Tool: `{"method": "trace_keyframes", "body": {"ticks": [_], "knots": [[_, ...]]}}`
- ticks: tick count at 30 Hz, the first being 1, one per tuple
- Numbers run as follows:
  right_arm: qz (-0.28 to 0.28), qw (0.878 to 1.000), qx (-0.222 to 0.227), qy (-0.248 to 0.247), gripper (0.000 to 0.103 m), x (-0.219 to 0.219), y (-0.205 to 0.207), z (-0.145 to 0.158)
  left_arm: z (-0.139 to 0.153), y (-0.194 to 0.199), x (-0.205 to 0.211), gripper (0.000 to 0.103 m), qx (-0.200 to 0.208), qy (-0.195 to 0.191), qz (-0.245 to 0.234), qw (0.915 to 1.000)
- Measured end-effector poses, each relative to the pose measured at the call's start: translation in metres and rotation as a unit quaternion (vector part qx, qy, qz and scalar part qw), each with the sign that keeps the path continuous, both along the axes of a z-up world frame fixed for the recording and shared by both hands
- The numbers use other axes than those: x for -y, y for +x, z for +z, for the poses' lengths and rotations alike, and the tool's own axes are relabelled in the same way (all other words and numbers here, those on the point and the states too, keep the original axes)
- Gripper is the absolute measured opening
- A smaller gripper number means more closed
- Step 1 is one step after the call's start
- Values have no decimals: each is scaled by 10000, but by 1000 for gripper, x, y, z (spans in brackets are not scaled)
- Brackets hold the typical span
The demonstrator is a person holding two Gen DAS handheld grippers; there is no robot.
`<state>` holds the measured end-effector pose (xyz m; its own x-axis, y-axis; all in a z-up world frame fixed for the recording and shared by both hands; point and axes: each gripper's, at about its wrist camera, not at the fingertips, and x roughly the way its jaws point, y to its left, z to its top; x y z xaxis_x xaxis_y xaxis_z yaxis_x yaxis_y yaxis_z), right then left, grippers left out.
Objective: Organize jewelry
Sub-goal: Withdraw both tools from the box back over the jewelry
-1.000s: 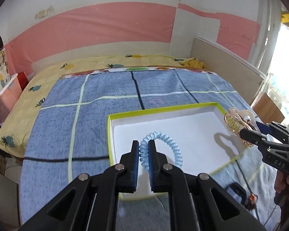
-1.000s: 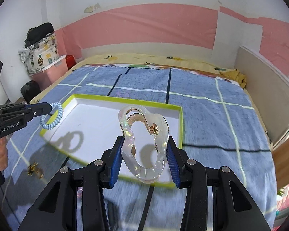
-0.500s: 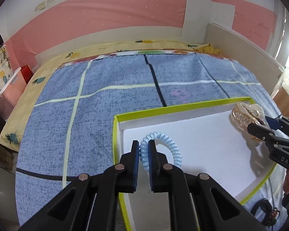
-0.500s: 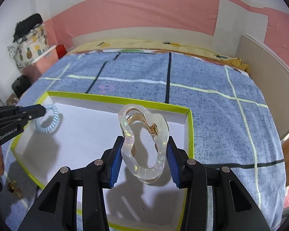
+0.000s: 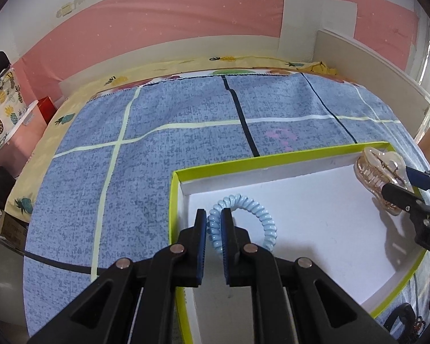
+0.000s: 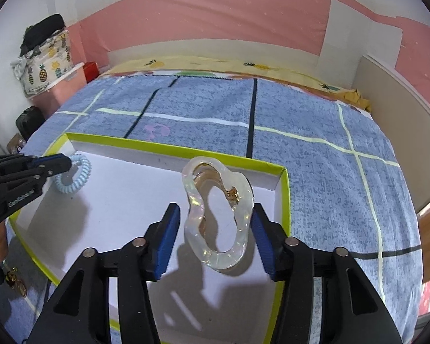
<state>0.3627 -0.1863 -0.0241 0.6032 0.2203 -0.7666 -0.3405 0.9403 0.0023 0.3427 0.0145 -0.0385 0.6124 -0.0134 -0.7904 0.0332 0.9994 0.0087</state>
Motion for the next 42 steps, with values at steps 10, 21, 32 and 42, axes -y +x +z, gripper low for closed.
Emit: {"method": "trace_keyframes", "body": {"ticks": [10, 21, 32, 42], "knots": [[72, 9996, 204, 200, 55, 7, -28, 23, 18, -21, -1, 33, 176, -182, -98, 9996], [204, 9952, 533, 795, 64, 37, -124, 62, 52, -100, -16, 33, 544, -362, -88, 9978], [100, 9942, 606, 880, 64, 55, -214, 63, 56, -197, -15, 33, 666, -426, -191, 9967], [49, 9945, 581, 872, 61, 61, -267, 49, 47, -258, -4, 33, 709, -593, -455, 9947]]}}
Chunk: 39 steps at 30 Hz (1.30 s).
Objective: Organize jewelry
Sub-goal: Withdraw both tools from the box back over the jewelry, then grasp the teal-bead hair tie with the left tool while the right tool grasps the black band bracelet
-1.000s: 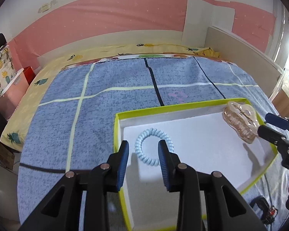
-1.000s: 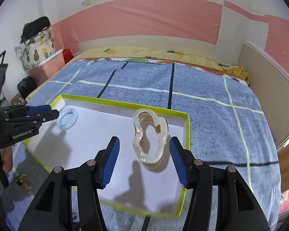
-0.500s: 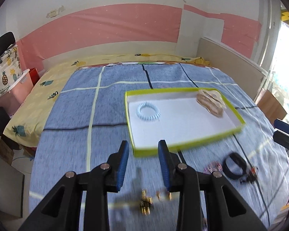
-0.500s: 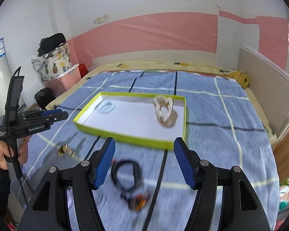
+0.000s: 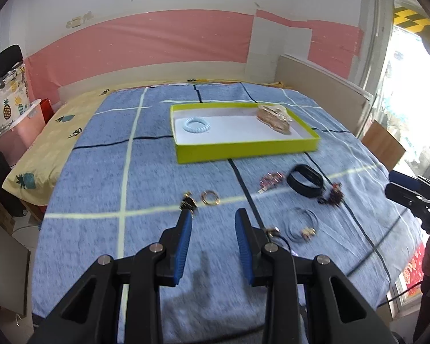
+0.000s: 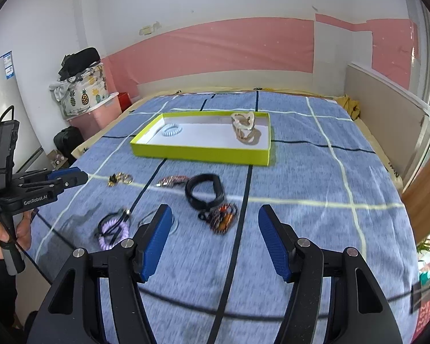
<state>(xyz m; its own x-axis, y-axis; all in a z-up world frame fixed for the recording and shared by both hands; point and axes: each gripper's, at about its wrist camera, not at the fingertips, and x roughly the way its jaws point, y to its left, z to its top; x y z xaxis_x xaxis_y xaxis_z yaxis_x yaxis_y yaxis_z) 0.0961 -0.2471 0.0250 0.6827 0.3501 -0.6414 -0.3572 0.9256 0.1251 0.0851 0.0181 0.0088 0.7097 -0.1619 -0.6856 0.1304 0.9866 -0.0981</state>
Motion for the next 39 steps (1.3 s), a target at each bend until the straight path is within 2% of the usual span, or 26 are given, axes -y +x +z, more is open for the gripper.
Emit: {"method": "trace_keyframes", "body": {"ticks": [7, 19, 32, 33, 35, 39], "knots": [[15, 9999, -117, 15, 55, -3, 1, -7, -4, -7, 14, 33, -25, -115, -237, 9996], [11, 9995, -306, 14, 55, -9, 21, -22, -31, 9, 44, 33, -458, -282, -640, 9965], [45, 9991, -420, -30, 55, -16, 48, -32, -50, 25, 58, 33, -765, -257, -763, 9938], [58, 9991, -425, -40, 55, -18, 50, -32, -51, 25, 58, 31, -726, -222, -769, 9941], [74, 9989, -449, -61, 55, -20, 55, -34, -51, 25, 59, 18, -693, -133, -771, 9945], [114, 9985, -530, -70, 51, -22, 66, -38, -51, 27, 56, 16, -638, -148, -750, 9950]]}}
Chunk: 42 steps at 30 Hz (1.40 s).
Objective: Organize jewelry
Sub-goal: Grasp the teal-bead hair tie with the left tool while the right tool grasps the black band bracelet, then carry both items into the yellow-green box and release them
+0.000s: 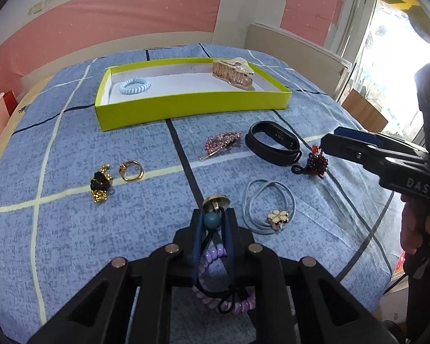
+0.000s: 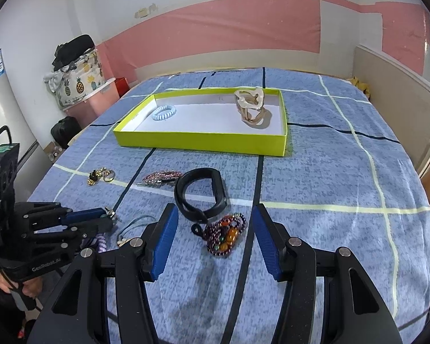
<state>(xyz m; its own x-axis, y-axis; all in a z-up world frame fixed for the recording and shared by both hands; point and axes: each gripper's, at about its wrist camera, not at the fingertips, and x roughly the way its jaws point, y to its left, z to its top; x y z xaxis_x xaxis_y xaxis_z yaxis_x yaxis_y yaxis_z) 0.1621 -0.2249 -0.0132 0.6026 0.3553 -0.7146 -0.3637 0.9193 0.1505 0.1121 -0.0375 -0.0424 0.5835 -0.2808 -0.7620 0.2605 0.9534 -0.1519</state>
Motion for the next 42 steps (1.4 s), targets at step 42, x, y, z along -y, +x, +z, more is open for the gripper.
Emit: {"method": "trace_keyframes", "body": {"ticks": [42], "knots": [[142, 9998, 13, -120, 13, -11, 41, 15, 54, 12, -42, 15, 714, -170, 386, 9966]]}}
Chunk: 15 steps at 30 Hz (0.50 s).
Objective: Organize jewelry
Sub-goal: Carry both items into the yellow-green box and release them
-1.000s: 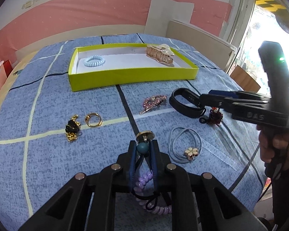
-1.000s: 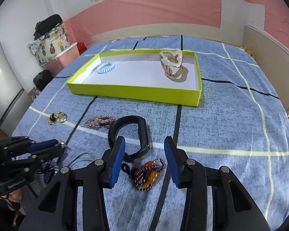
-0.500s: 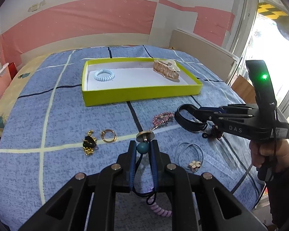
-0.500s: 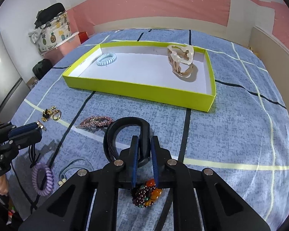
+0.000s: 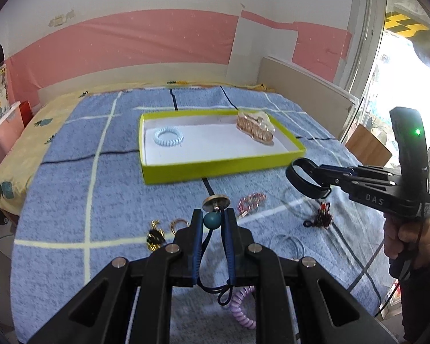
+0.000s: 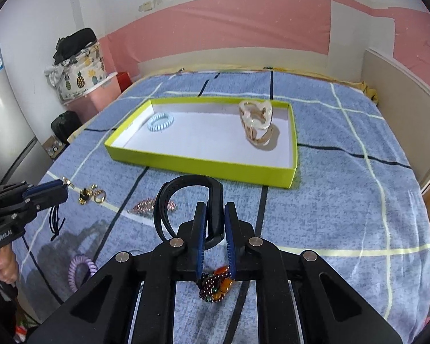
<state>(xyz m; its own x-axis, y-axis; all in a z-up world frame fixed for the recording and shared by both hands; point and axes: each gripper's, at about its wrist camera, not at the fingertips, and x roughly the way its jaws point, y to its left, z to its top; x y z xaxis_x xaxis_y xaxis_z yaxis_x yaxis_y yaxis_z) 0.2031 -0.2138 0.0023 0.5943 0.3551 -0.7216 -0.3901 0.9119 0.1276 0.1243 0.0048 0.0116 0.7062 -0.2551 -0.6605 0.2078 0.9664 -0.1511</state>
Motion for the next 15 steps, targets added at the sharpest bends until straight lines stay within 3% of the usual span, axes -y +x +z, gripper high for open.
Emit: {"method": "trace_keyframes", "body": {"ticks": [15], "knots": [[-105, 9997, 232, -12, 13, -1, 34, 24, 23, 57, -16, 15, 230, 94, 197, 9995]]}}
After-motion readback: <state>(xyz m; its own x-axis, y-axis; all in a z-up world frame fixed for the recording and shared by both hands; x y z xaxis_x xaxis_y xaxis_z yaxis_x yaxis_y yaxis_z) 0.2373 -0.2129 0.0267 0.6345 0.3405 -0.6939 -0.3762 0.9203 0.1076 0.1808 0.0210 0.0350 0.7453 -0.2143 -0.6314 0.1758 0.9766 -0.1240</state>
